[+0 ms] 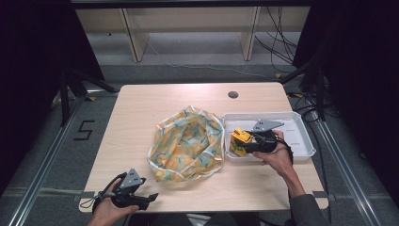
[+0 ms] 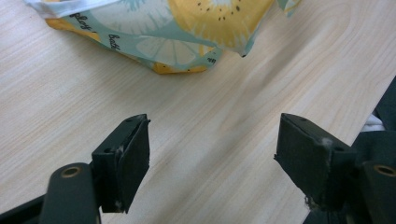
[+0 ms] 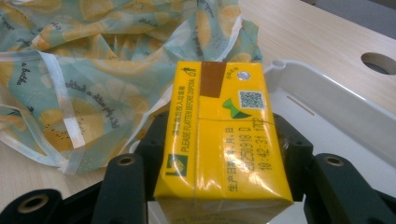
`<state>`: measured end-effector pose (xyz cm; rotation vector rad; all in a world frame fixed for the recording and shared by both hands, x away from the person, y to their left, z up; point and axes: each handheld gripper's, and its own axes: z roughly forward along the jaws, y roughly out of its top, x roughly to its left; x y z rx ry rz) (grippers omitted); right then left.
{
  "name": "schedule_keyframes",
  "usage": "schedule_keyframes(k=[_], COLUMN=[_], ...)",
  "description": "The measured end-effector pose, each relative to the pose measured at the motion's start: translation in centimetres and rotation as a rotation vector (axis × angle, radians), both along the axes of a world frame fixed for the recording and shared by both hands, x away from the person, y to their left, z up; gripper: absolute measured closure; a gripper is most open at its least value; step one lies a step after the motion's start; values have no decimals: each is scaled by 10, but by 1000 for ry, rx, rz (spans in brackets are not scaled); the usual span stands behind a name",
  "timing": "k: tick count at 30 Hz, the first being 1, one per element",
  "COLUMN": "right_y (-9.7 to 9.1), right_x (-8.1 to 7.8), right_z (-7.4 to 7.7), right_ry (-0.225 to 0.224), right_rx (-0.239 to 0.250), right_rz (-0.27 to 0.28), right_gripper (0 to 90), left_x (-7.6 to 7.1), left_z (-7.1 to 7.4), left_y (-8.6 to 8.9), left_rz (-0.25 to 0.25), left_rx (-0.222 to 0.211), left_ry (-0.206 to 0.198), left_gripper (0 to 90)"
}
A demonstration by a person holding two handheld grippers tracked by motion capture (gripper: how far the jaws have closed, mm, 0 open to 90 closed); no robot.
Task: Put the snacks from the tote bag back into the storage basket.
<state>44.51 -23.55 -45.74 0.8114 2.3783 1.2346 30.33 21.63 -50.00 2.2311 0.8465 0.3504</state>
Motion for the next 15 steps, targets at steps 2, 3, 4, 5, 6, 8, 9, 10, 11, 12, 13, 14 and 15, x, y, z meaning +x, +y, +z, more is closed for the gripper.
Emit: schedule_keyframes(k=[2, 3, 4, 5, 6, 8, 9, 10, 11, 12, 13, 14, 15], right_y=[-1, -2, -2, -3, -3, -4, -4, -5, -5, -7, -10, -10, -13], right_x=[-1, -1, -2, -3, -5, -8, -10, -13, -17, -18, -20, -22, -22], right_z=[0, 0, 2, 3, 5, 9, 10, 12, 14, 16, 18, 20, 20], right_ry=[9, 11, 21, 33, 57, 27, 21, 22, 52, 53, 44, 57, 26], right_rx=[13, 17, 31, 44, 51, 35, 39, 48, 60, 66, 73, 87, 91], right_rz=[-11, -22, -34, -57, -65, -94, -103, -115, -138, -135, -145, -157, -154], right_gripper=[489, 474, 439, 403, 389, 338, 338, 333, 318, 317, 317, 316, 326], left_x=[0, 0, 0, 0, 1, 1, 1, 1, 1, 1, 1, 1, 1], left_z=[0, 0, 0, 0, 0, 0, 0, 0, 0, 0, 0, 0, 0], left_y=[0, 0, 0, 1, 0, 1, 1, 1, 0, 1, 1, 1, 1], left_rz=[1, 2, 0, -4, 4, 0, 5, 0, 7, 3, 6, 5, 4], left_rx=[-4, -3, 1, 7, 4, 3, -2, 3, -1, 1, -2, -2, -3], left_ry=[-3, -2, 1, -4, -9, -13, -10, -10, -12, -15, -13, -11, -6], left_gripper=[256, 256, 255, 255, 255, 255, 255, 255, 255, 255, 255, 255, 255])
